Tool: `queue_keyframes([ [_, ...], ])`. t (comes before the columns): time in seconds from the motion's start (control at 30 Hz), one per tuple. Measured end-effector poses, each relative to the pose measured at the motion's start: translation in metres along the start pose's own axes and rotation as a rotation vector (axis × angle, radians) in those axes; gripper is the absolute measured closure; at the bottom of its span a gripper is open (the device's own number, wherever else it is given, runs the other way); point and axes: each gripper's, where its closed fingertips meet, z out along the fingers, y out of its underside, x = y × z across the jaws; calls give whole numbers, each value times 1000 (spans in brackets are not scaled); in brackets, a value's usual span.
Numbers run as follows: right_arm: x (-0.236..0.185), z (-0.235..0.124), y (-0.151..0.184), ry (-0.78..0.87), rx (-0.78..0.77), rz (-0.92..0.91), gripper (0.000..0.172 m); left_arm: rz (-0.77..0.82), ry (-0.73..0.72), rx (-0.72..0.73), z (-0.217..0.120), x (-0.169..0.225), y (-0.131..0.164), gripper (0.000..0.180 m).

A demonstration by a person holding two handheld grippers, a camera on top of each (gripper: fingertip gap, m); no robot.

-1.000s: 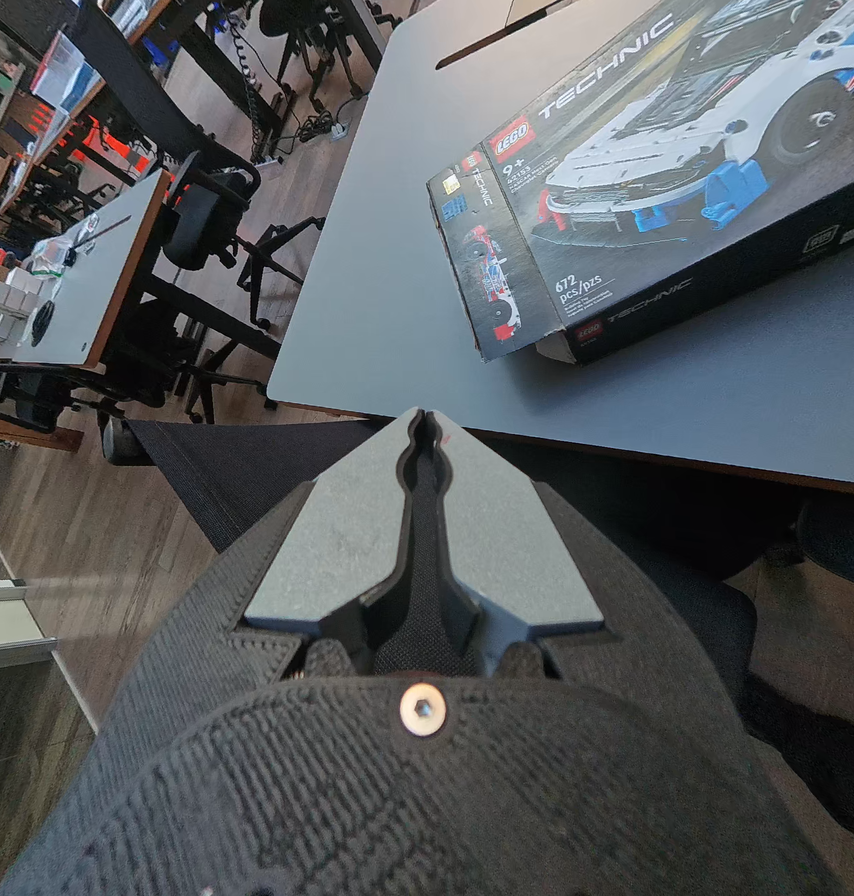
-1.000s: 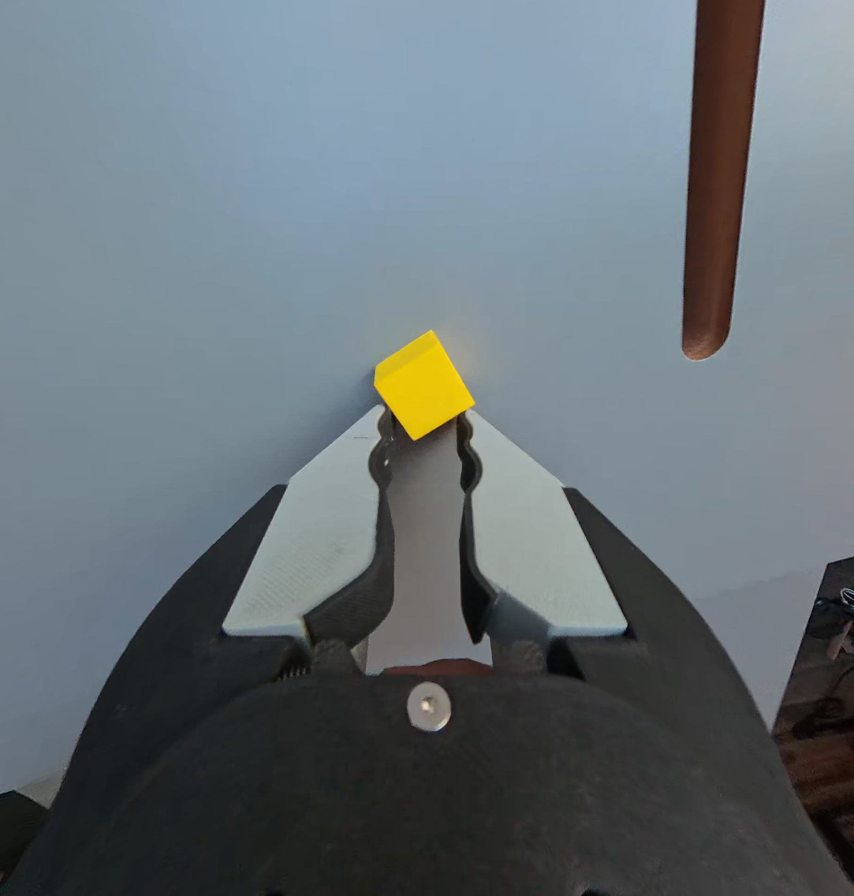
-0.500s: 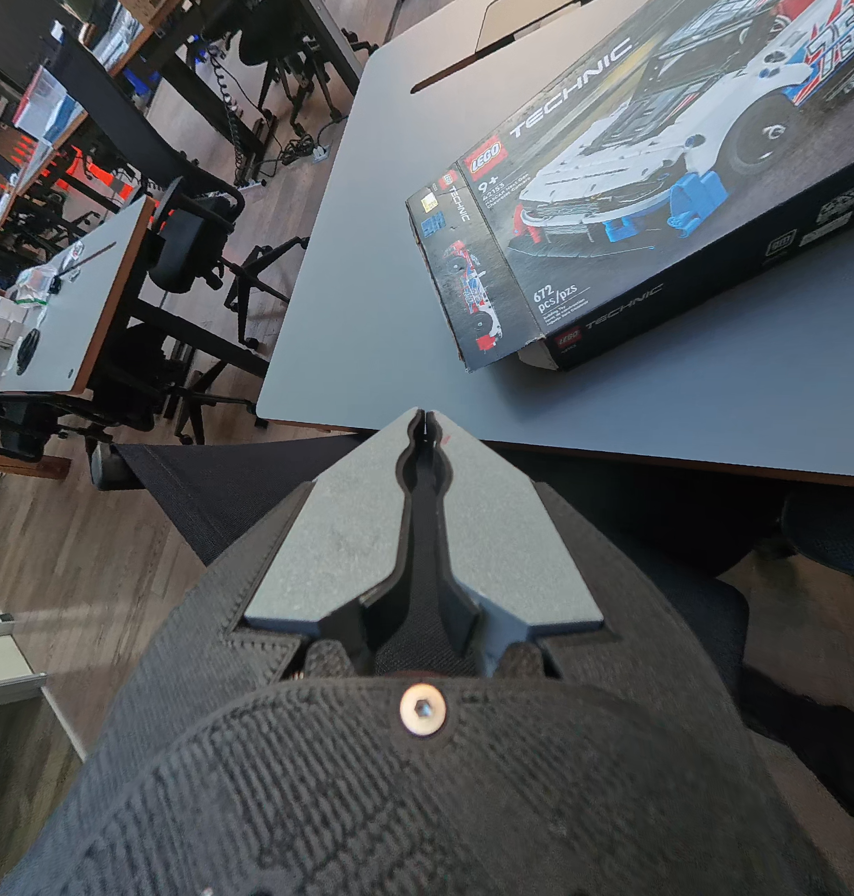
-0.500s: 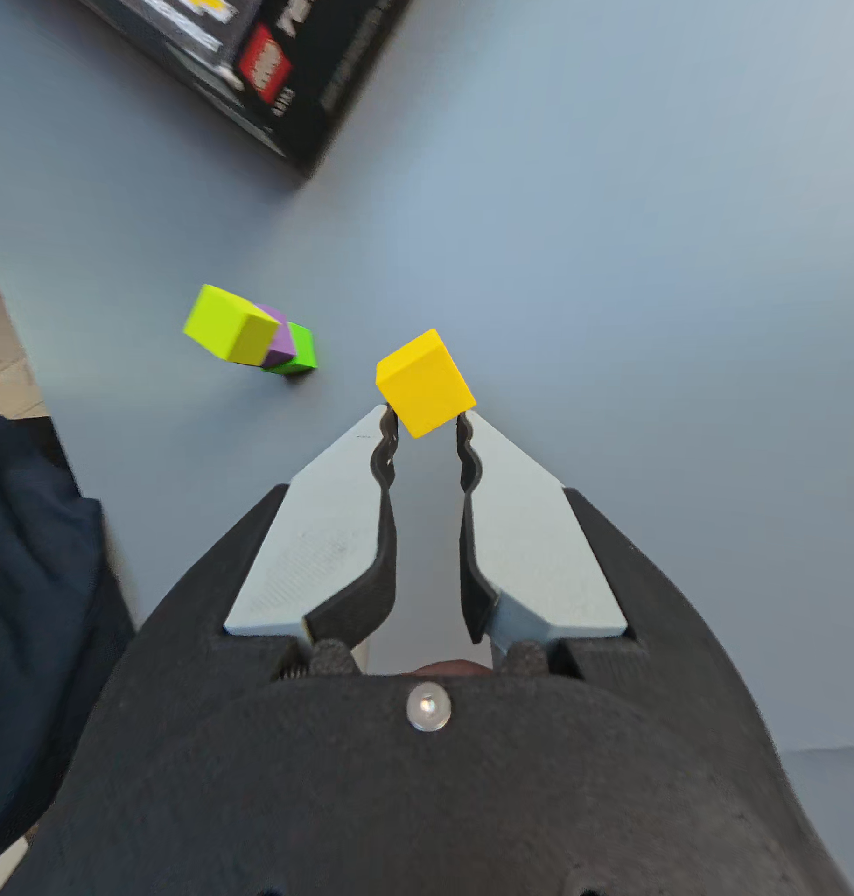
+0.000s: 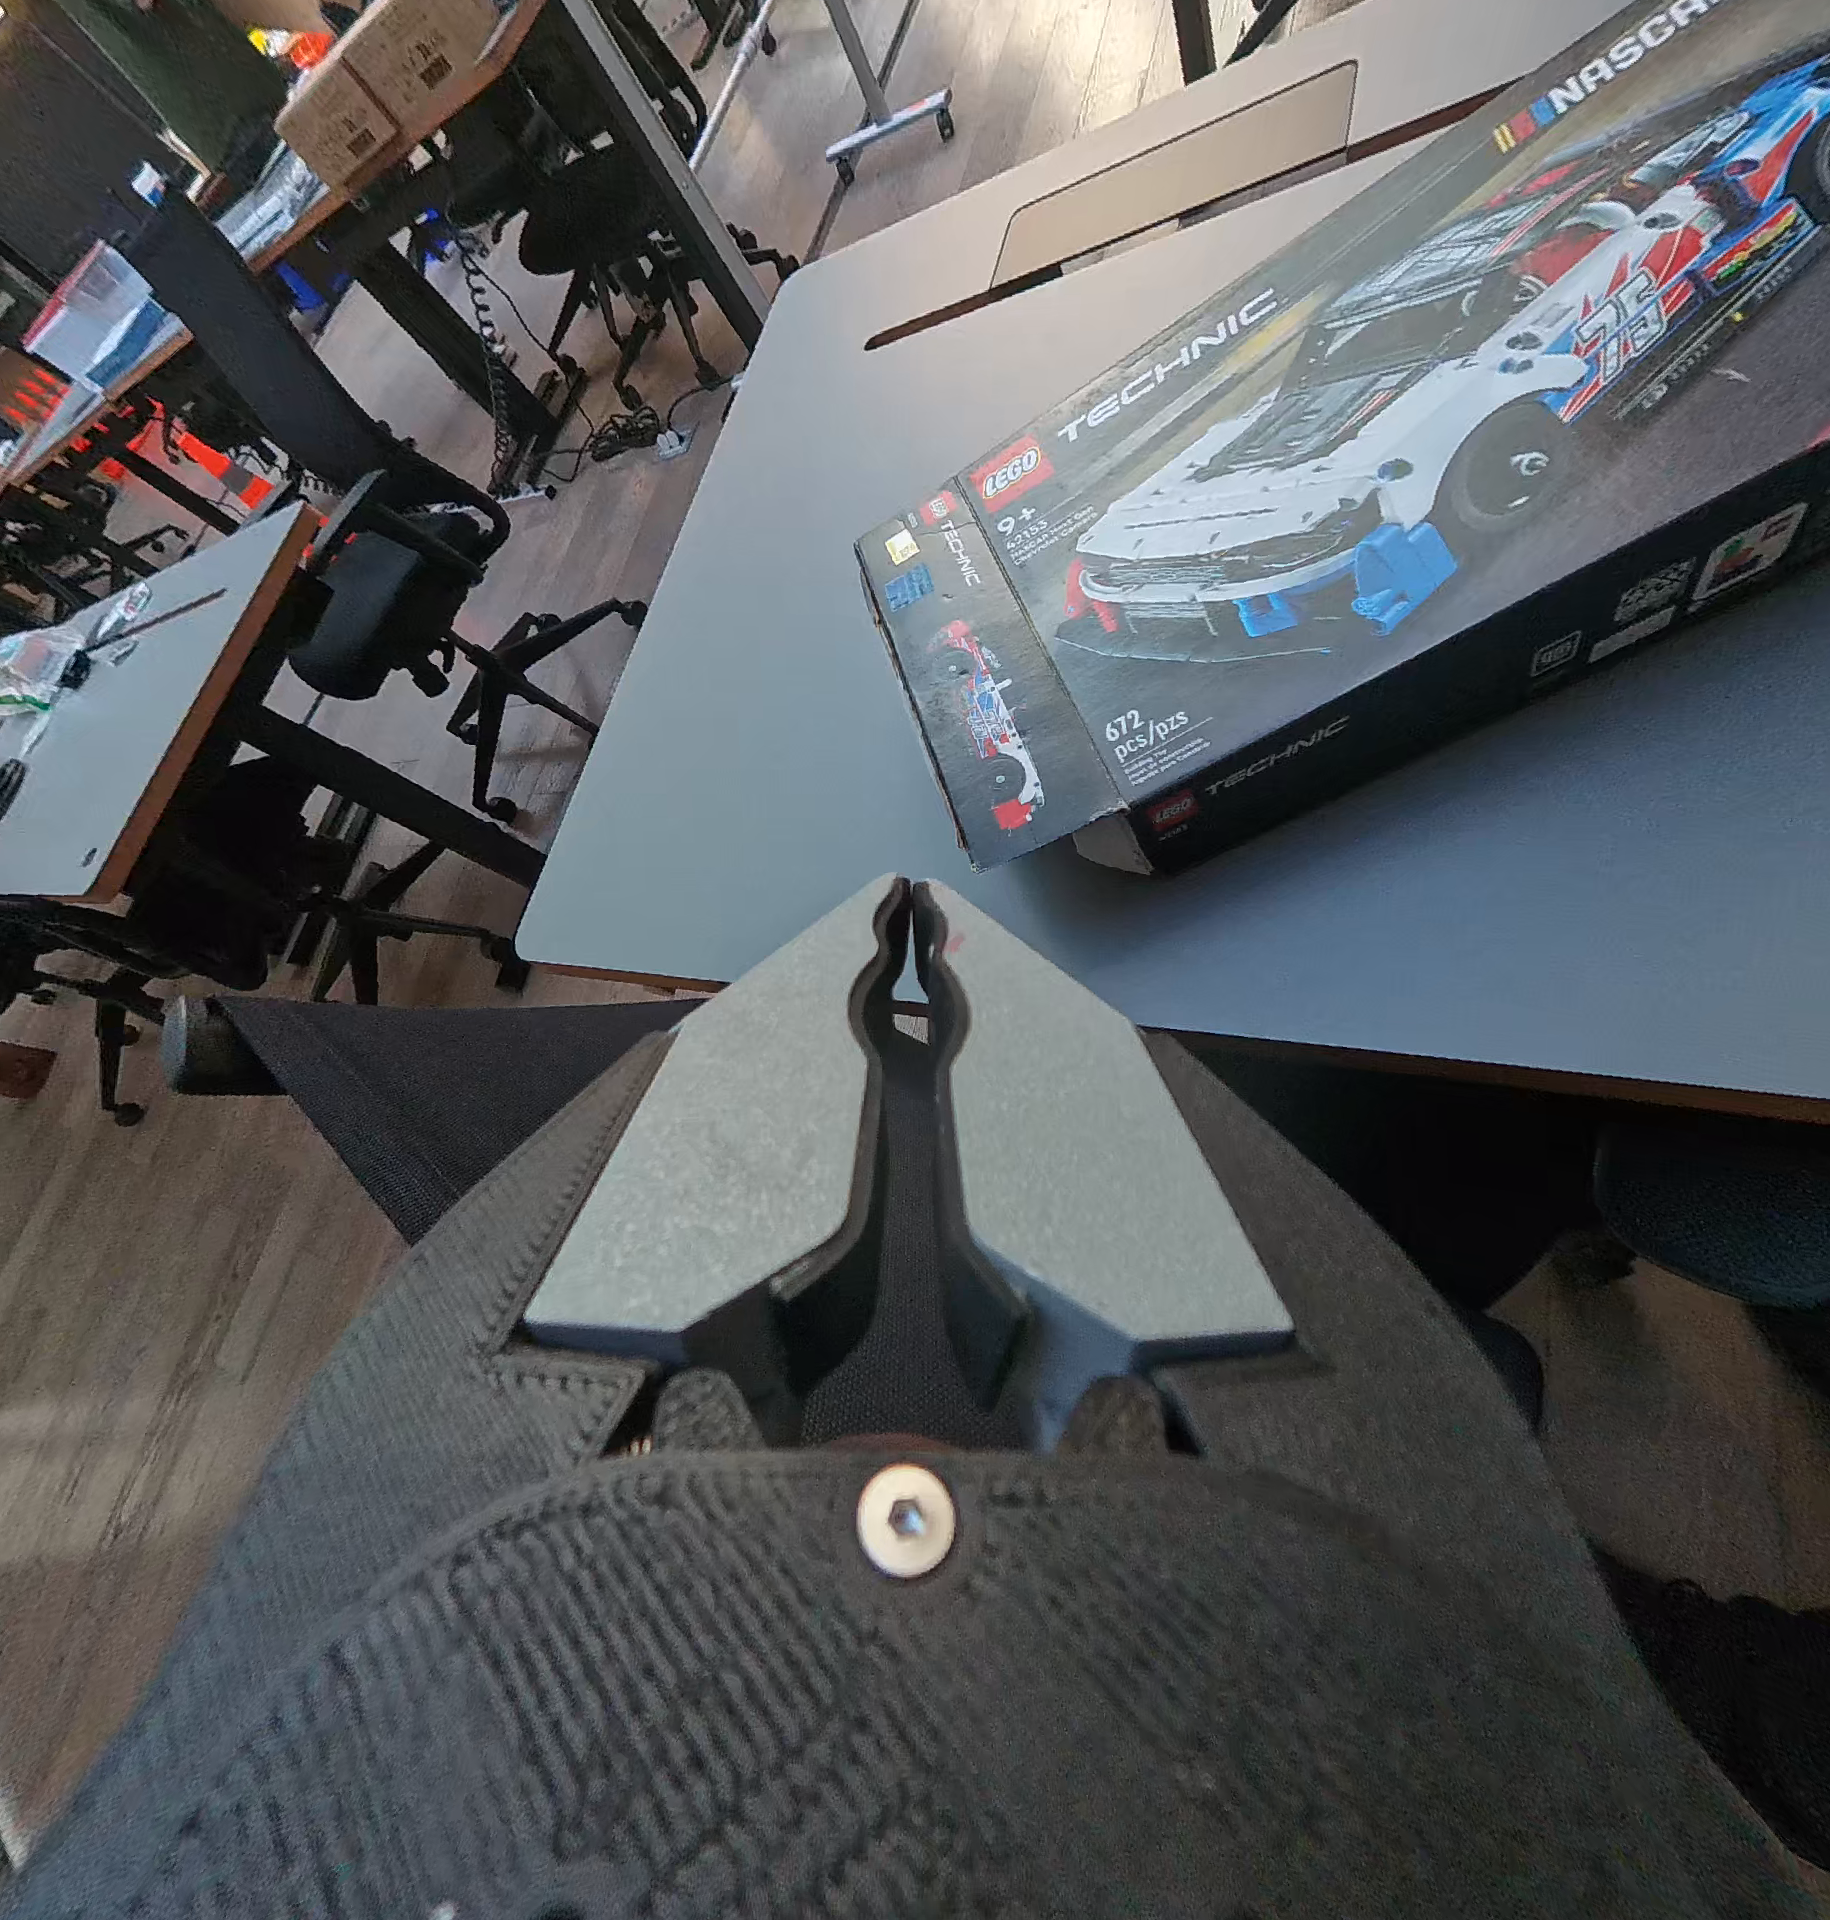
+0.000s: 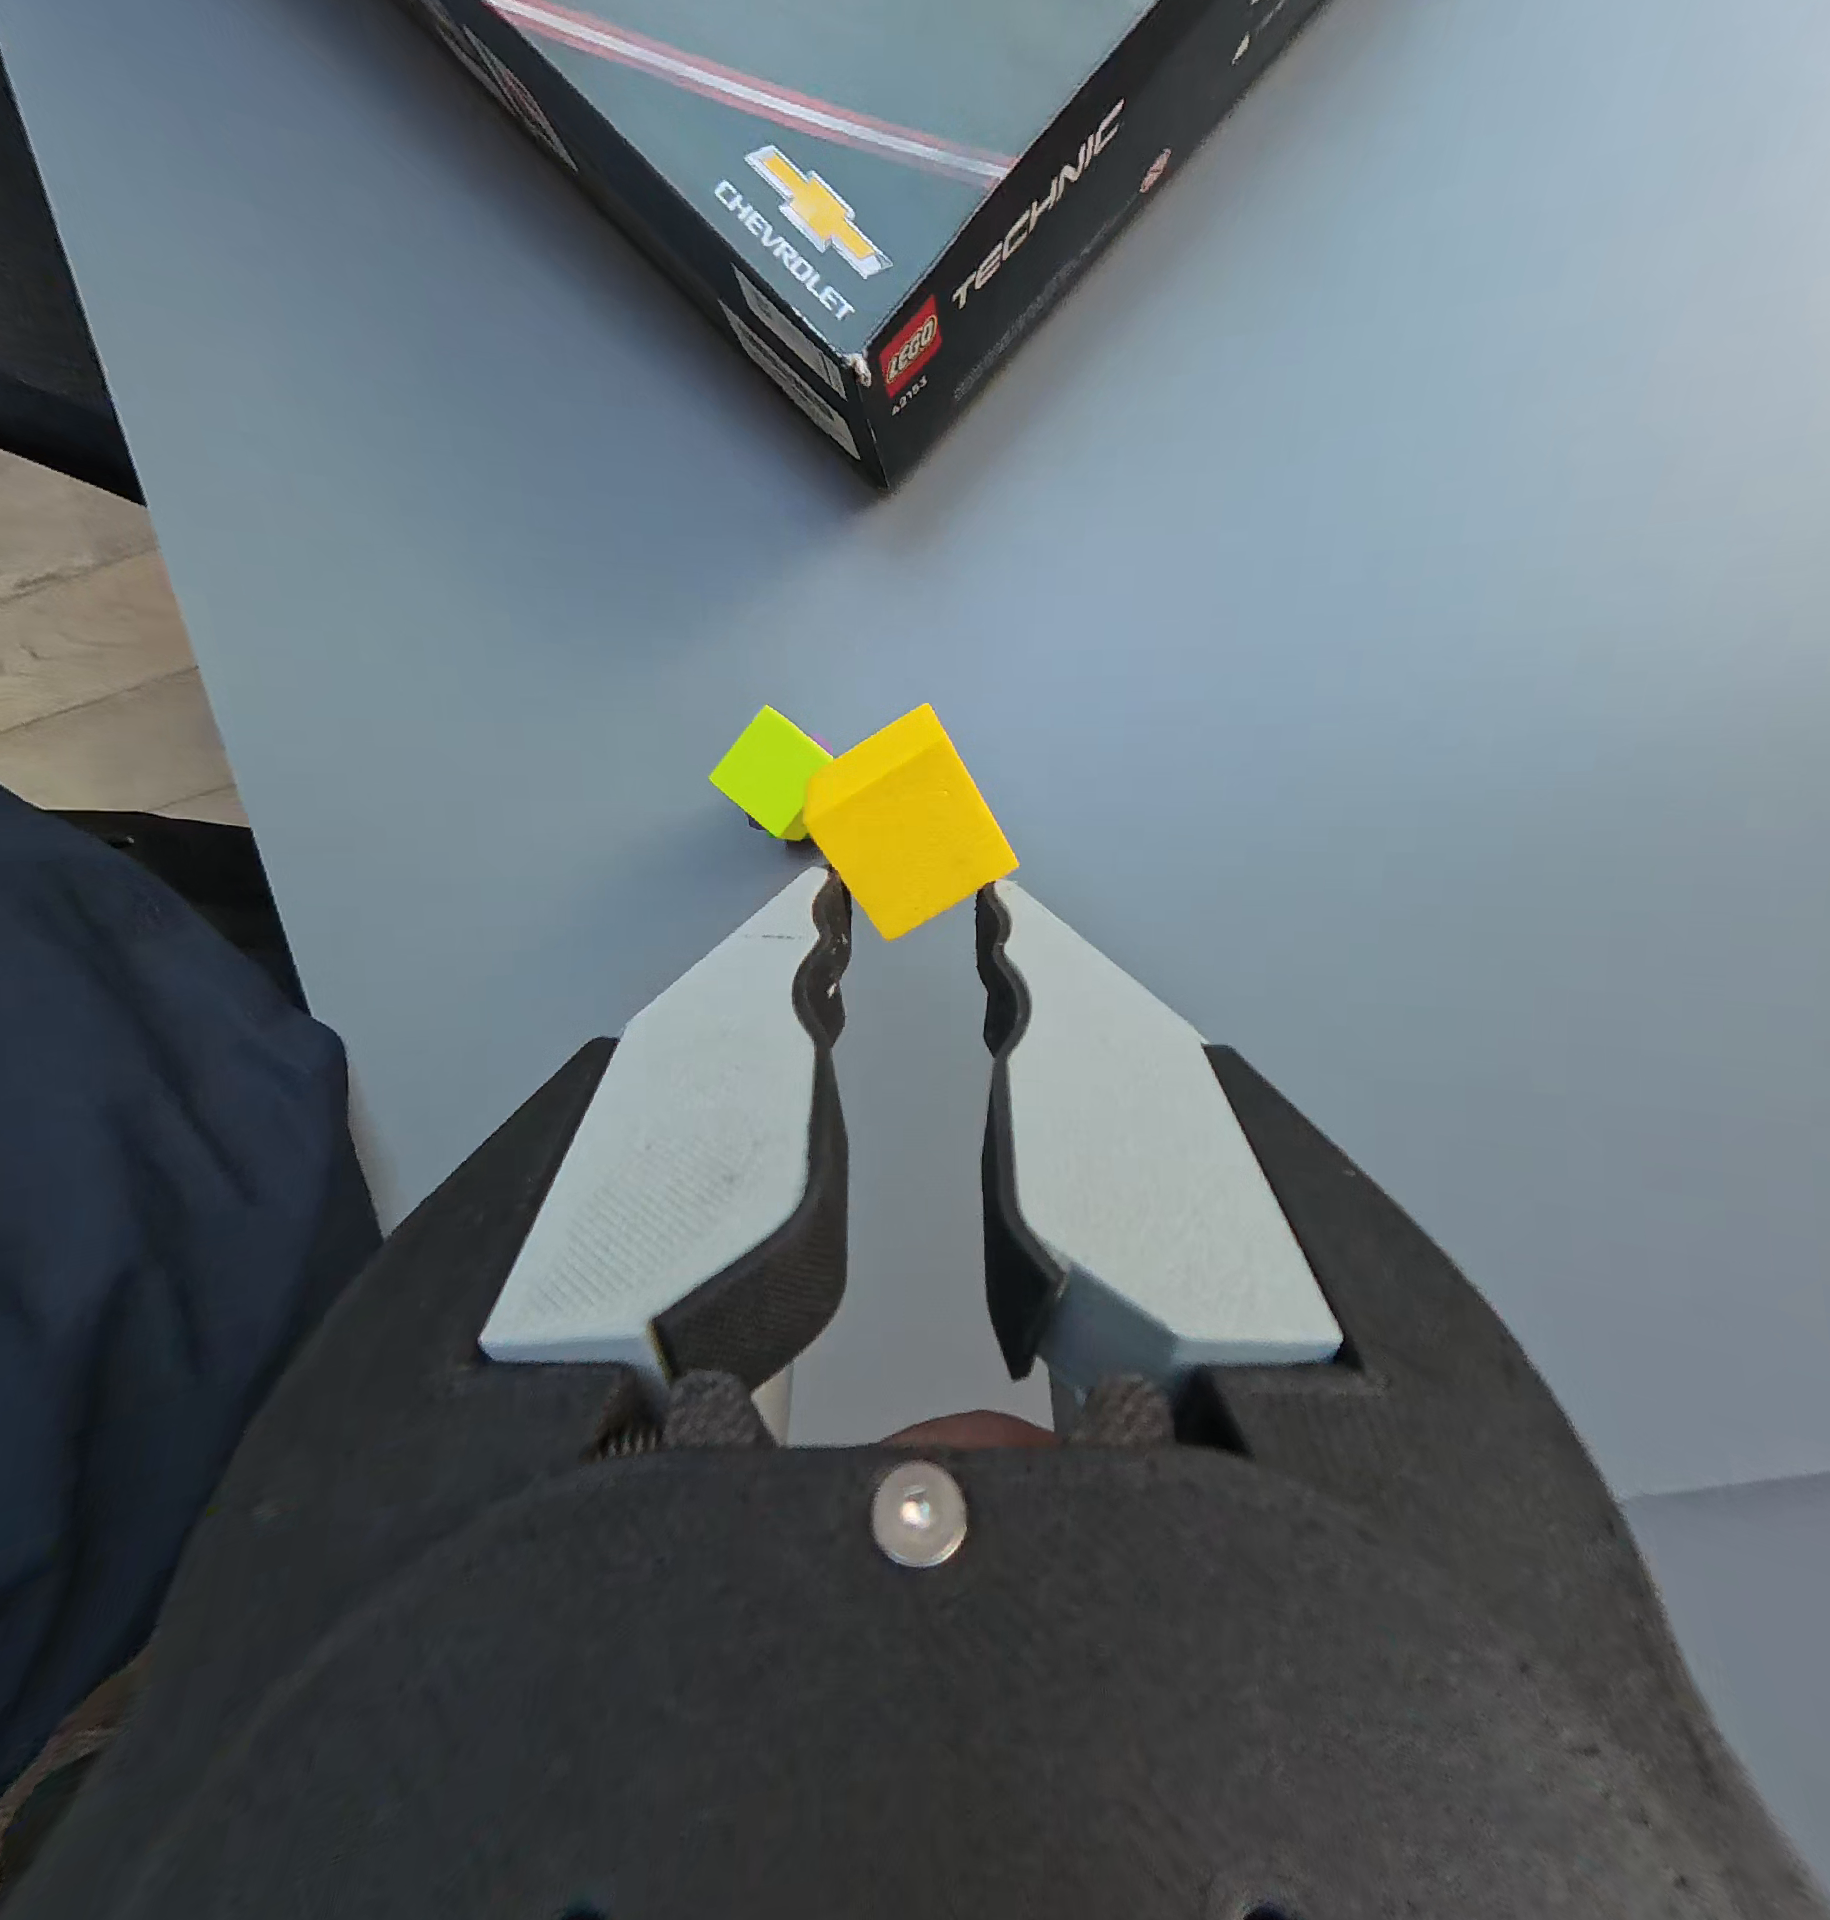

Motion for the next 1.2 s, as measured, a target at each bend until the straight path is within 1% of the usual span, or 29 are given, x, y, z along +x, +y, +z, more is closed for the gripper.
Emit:
queue_keyframes([
  [0.33,-21,13,3,-17,-26,-8,150,6,4,15,-1,2,-2,180],
  [0.63,-22,12,2,-26,-13,5,150,11,3,7,0,2,-2,180],
  [0.93,-10,7,7,-12,-54,-2,150,14,-3,2,0,2,-1,180],
  [1.07,-12,10,6,-27,-72,-44,150,23,-7,3,0,2,-1,180],
  [1.2,-22,23,7,-42,-119,-109,150,29,-7,-1,0,3,-1,180],
])
